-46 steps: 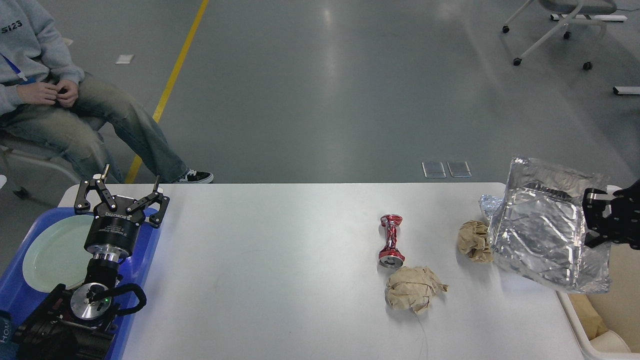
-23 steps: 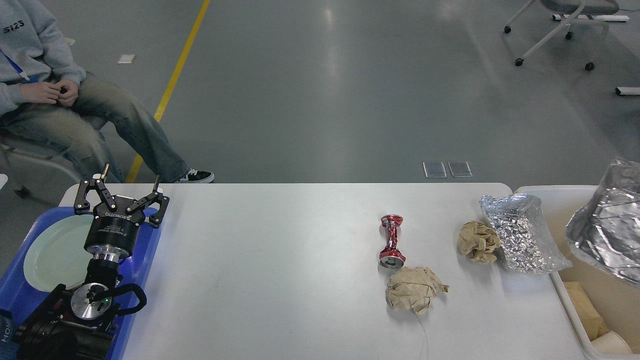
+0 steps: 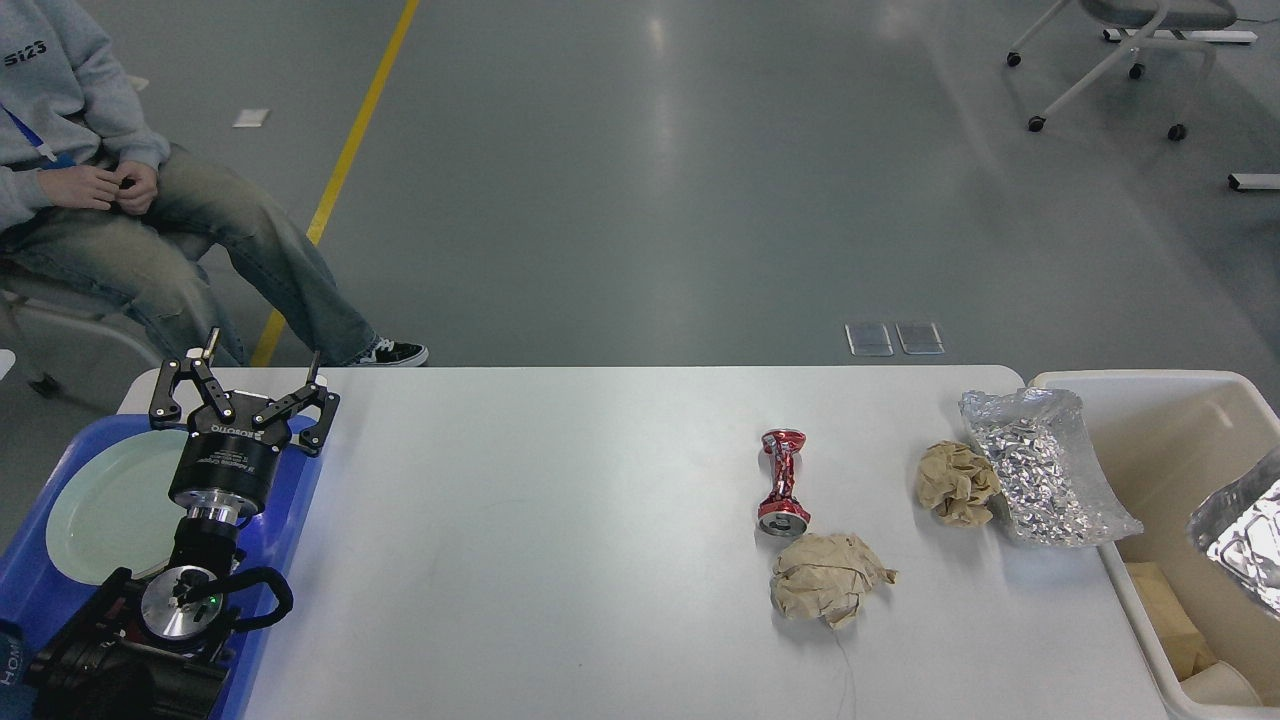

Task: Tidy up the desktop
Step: 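Lower the foil packet into the white bin and release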

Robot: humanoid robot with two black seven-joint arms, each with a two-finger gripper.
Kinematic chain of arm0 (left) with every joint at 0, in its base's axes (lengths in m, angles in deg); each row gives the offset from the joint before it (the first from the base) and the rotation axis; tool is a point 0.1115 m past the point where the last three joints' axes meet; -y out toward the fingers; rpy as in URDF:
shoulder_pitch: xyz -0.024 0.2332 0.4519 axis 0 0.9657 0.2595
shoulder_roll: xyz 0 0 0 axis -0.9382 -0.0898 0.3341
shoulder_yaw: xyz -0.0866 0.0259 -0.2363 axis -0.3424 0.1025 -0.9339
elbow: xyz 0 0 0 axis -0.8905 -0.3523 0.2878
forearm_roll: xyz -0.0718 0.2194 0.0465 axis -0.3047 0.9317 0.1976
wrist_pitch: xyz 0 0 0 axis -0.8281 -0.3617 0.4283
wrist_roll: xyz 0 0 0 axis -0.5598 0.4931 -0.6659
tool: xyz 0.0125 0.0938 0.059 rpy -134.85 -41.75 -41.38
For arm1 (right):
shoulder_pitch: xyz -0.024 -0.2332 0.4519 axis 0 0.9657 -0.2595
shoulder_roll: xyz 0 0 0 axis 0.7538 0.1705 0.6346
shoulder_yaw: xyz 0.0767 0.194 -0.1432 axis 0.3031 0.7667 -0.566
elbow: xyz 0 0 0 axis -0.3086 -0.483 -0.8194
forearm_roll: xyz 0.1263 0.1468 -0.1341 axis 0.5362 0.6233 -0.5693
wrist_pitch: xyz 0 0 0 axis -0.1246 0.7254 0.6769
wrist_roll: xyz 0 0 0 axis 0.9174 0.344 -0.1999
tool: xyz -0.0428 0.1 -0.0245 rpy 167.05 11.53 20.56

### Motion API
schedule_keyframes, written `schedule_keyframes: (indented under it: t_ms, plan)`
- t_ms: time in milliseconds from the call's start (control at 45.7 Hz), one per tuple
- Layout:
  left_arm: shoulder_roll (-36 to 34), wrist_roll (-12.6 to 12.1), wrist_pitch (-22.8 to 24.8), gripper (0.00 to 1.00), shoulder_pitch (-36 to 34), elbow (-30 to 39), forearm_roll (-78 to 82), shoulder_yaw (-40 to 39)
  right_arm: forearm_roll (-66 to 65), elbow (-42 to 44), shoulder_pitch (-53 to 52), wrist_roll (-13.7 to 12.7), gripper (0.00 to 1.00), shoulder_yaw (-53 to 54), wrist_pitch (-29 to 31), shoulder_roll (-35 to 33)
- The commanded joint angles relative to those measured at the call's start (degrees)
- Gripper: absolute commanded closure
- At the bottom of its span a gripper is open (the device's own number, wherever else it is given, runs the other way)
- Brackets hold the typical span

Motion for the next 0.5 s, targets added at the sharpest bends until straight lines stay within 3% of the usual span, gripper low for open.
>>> schedule_keyframes:
  t_ms: [0,175,306,481]
  plan:
    - [0.1,0.0,0.0,0.04,0.0,0.0,0.0,0.0,0.5,15.0,13.4,-0.2,1.00,6.1,-4.7,8.8]
    - [0.0,0.0,0.0,0.04,0.0,0.0,0.0,0.0,0.7,29.5,24.7,-0.2,1.00,9.5,-10.8,19.9]
    - [0.0,0.0,0.0,0.04,0.0,0.0,0.0,0.0,0.7,30.6,27.3,-3.7,1.00,9.8,-19.4,22.9]
    - [0.0,0.0,0.0,0.04,0.0,0.0,0.0,0.0,0.7,30.5,29.3,-5.3,1.00,9.9,-21.6,23.8]
